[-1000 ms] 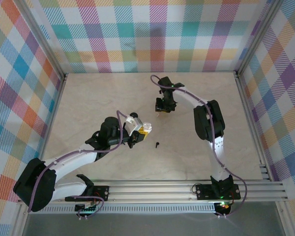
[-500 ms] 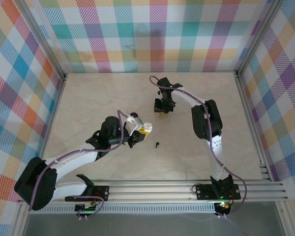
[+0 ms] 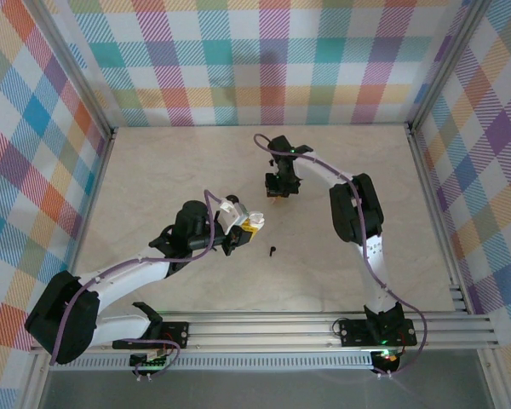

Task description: Insert the wireless bluetooth earbuds into the charging case

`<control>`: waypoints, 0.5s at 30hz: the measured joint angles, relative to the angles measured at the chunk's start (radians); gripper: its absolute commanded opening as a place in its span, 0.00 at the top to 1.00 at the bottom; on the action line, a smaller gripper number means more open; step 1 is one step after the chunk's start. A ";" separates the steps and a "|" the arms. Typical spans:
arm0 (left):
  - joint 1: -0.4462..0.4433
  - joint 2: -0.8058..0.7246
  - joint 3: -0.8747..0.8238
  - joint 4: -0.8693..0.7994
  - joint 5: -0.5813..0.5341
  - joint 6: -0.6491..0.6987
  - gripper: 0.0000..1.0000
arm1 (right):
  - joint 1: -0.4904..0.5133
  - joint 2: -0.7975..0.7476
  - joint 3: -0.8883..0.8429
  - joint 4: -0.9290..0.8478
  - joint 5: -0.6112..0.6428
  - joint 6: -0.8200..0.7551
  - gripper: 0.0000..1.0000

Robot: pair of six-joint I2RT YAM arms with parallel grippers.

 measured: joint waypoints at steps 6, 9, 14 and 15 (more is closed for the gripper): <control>0.000 0.000 0.000 -0.008 0.003 0.000 1.00 | 0.006 -0.016 -0.009 -0.028 0.029 -0.024 0.90; 0.000 -0.001 0.002 -0.020 0.004 0.000 1.00 | 0.003 -0.056 -0.058 -0.044 0.059 -0.047 0.90; 0.000 -0.002 0.003 -0.024 0.016 -0.005 1.00 | -0.008 -0.172 -0.172 -0.085 0.132 -0.107 0.90; 0.000 -0.002 0.003 -0.024 0.019 -0.006 1.00 | -0.010 -0.193 -0.189 -0.096 0.143 -0.115 0.90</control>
